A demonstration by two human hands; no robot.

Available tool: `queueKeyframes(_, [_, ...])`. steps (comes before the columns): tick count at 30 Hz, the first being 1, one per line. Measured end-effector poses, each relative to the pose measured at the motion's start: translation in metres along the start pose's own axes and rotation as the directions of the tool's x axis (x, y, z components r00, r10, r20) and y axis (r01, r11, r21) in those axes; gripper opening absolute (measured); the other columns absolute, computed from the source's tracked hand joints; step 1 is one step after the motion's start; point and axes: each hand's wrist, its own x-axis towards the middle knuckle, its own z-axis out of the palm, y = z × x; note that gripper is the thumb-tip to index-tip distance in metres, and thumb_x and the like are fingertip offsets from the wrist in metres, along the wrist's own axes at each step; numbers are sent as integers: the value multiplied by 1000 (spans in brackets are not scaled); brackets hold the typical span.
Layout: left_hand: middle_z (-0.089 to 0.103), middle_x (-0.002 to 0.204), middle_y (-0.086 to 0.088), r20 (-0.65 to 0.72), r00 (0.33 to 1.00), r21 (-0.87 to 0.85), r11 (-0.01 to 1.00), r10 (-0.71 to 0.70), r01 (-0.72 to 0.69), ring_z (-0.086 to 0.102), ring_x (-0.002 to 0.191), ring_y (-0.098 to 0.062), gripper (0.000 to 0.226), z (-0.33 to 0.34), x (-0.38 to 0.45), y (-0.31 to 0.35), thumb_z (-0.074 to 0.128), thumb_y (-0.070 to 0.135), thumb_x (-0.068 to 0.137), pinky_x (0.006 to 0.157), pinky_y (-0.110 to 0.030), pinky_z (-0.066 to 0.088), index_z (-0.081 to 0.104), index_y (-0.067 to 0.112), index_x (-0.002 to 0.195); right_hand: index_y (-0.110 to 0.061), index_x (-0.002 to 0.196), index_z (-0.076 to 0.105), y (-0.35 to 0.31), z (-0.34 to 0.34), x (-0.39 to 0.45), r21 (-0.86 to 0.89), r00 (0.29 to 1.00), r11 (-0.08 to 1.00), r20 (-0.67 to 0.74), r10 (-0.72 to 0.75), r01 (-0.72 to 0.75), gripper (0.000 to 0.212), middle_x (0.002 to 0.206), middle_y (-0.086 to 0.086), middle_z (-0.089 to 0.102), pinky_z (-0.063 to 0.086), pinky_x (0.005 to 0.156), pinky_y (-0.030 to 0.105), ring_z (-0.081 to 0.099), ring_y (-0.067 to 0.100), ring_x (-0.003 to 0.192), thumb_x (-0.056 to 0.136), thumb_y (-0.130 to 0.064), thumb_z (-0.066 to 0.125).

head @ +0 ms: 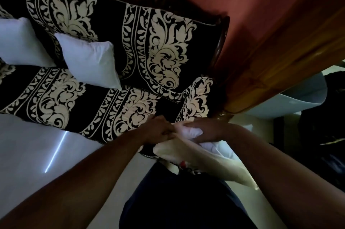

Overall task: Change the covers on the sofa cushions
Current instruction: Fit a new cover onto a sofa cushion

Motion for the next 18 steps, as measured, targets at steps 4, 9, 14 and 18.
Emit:
queueKeyframes(4, [53, 102, 6, -6, 1000, -291, 956, -22, 19, 47, 109, -19, 31, 2, 18, 12, 37, 68, 89, 106, -46, 34, 54, 46, 104, -27, 148, 49, 5, -3, -14, 94, 994, 994, 98, 50, -59, 60, 145, -9, 48, 34, 100, 24, 45, 11, 128, 92, -38, 69])
queueKeyframes(9, [47, 86, 18, 0, 1000, -336, 942, 23, -22, 48, 96, -13, 20, -9, 35, 14, 40, 64, 91, 93, -38, 42, 53, 49, 91, -37, 149, 46, 23, 7, -18, -58, 960, 996, 269, 78, -65, 49, 140, 5, 58, 42, 106, 37, 53, 24, 125, 101, -45, 52])
queueKeyframes(14, [52, 83, 13, -98, 994, -386, 922, -48, 6, 46, 90, -13, 23, -25, 66, 36, 49, 43, 99, 79, -31, 36, 60, 24, 93, -15, 140, 51, 39, 3, -22, -340, 981, 939, 194, 12, 56, 42, 143, 13, 48, 37, 109, 45, 45, 33, 131, 105, -34, 40])
queueKeyframes(18, [48, 79, 11, -66, 981, -584, 805, -181, 109, 47, 76, -9, 24, -14, 86, 45, 51, 34, 104, 70, -29, 34, 53, 31, 80, -8, 157, 25, 49, 23, -29, -359, 991, 924, 25, -131, 131, 58, 165, 10, 12, 7, 122, 59, 12, 29, 151, 102, -20, 39])
